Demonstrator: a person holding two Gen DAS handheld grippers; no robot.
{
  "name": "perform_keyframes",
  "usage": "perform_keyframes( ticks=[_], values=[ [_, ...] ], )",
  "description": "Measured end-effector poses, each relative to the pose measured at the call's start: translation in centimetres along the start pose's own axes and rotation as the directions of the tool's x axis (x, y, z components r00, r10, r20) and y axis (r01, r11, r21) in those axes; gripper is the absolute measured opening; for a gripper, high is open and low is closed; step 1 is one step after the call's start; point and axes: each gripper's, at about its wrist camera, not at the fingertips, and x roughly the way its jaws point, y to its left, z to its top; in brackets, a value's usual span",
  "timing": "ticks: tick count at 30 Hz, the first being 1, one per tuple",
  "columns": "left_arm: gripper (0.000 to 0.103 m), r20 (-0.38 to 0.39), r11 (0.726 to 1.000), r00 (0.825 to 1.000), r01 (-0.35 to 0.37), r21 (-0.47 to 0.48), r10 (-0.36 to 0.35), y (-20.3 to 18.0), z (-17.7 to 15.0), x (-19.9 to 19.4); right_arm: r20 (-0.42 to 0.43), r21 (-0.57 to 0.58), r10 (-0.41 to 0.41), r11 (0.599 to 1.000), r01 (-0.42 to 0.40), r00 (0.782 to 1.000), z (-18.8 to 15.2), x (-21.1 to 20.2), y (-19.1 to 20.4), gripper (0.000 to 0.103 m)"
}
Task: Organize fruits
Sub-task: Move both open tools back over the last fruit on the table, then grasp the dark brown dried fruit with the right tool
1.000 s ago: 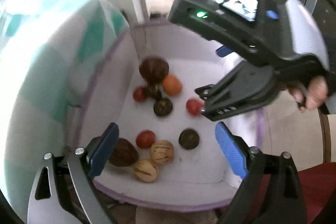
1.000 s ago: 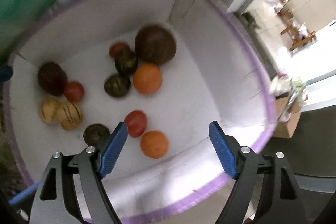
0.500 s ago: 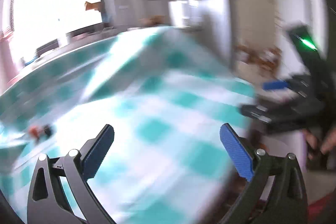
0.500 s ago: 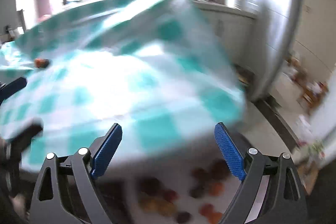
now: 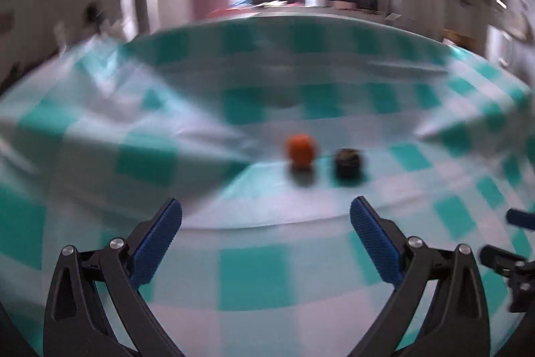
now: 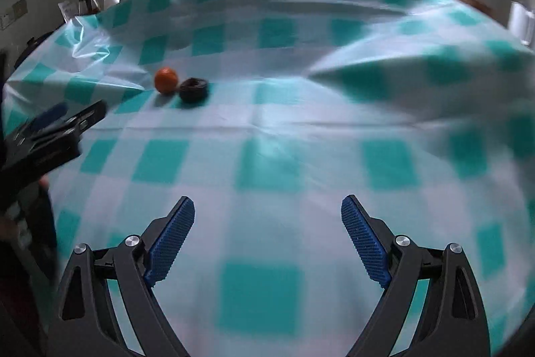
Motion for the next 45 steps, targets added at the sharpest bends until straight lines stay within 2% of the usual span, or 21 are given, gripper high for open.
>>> perform_keyframes(
  ticks=[2, 4, 6, 12, 18, 26, 28, 30, 33, 37, 38, 39, 40, 43, 45],
  values=[
    [0.101, -0.056, 0.996, 0.998, -0.012, -0.094, 0.007, 2.7, 0.2, 1.2, -0.015, -0.002, 0.016, 1.0, -0.016, 1.0, 1.7, 2.4, 1.8, 0.087],
    [0.101, -0.073, 0.984, 0.997, -0.003, -0.179, -0.011, 4.4, -0.2, 1.1, -0.031, -0.008, 0.012, 1.0, -0.012, 0.999, 3.9, 5.0, 3.5, 0.087],
    [0.101, -0.083, 0.979, 0.996, 0.007, -0.205, -0.024, 4.8, -0.5, 1.1, -0.041, -0.031, 0.011, 0.999, -0.012, 0.999, 5.1, 6.6, 5.1, 0.087],
    [0.101, -0.09, 0.976, 0.995, 0.026, -0.215, -0.046, 4.7, -0.4, 1.2, -0.086, -0.064, -0.036, 0.998, 0.03, 0.996, 8.1, 11.4, 7.3, 0.087],
    [0.101, -0.1, 0.969, 0.992, 0.047, -0.243, -0.073, 4.9, -0.5, 1.5, -0.086, -0.008, -0.065, 0.998, 0.064, 0.994, 10.3, 13.2, 6.5, 0.087],
    [0.101, -0.124, 0.966, 0.989, 0.052, -0.252, -0.085, 4.6, -1.0, 2.2, -0.081, -0.045, -0.075, 0.996, 0.072, 0.994, 11.3, 14.2, 7.6, 0.085],
    [0.101, -0.128, 0.967, 0.988, 0.053, -0.248, -0.087, 4.4, -1.1, 2.4, -0.066, -0.066, -0.037, 0.997, 0.033, 0.997, 11.2, 14.0, 8.0, 0.068],
    [0.101, -0.134, 0.969, 0.987, 0.057, -0.242, -0.091, 4.2, -1.1, 2.5, -0.044, -0.096, -0.015, 0.995, 0.011, 0.999, 10.9, 13.6, 8.7, 0.039],
    [0.101, -0.143, 0.973, 0.986, 0.053, -0.226, -0.087, 3.8, -1.2, 2.8, -0.014, -0.097, 0.03, 0.995, -0.031, 0.999, 10.6, 12.7, 8.8, 0.039],
    [0.101, -0.144, 0.972, 0.986, 0.054, -0.23, -0.089, 3.9, -1.2, 3.0, 0.047, -0.04, 0.113, 0.993, -0.111, 0.993, 9.6, 10.7, 7.1, 0.038],
    [0.101, -0.146, 0.971, 0.985, 0.06, -0.231, -0.095, 3.9, -1.2, 3.1, 0.061, -0.028, 0.124, 0.992, -0.122, 0.99, 9.2, 10.2, 6.6, 0.037],
    [0.101, -0.145, 0.971, 0.984, 0.066, -0.229, -0.101, 3.9, -1.2, 3.1, 0.077, -0.013, 0.138, 0.99, -0.137, 0.988, 8.8, 9.6, 6.1, 0.027],
    [0.101, -0.143, 0.971, 0.984, 0.074, -0.227, -0.108, 3.8, -1.2, 3.1, 0.087, 0.001, 0.151, 0.989, -0.151, 0.985, 8.1, 8.8, 5.7, 0.022],
    [0.101, -0.147, 0.97, 0.979, 0.109, -0.219, -0.144, 3.2, -1.1, 3.5, 0.118, 0.085, 0.19, 0.976, -0.201, 0.975, 7.3, 7.2, 3.5, 0.021],
    [0.101, -0.147, 0.976, 0.98, 0.109, -0.188, -0.137, 2.4, -1.1, 3.6, 0.106, 0.094, 0.219, 0.969, -0.229, 0.97, 7.6, 7.6, 3.1, 0.022]
  ],
)
